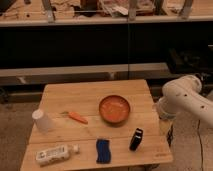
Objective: Knock the eraser over
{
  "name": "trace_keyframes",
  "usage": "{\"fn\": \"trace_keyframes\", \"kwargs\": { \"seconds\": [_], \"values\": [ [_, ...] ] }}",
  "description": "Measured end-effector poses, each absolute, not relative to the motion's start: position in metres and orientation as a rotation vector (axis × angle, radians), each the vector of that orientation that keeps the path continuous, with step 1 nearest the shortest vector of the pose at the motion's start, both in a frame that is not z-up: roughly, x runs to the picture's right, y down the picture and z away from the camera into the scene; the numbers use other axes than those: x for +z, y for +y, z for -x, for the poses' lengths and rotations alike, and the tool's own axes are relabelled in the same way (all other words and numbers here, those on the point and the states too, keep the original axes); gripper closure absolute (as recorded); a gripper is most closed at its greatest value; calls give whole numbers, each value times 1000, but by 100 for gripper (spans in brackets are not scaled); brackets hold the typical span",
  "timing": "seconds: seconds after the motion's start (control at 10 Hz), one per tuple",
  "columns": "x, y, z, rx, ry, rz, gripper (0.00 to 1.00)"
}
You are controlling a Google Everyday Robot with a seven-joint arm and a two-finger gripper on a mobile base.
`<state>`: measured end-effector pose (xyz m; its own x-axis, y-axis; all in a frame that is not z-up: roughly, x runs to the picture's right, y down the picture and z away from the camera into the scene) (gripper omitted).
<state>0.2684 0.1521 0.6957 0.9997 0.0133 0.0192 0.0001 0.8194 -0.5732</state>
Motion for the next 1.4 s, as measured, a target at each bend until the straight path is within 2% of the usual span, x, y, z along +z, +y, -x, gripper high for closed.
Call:
{"fn": "trace_keyframes", "kwargs": {
  "seconds": [1.4],
  "values": [
    [698, 178, -250, -1, -99, 658, 20]
  ]
}}
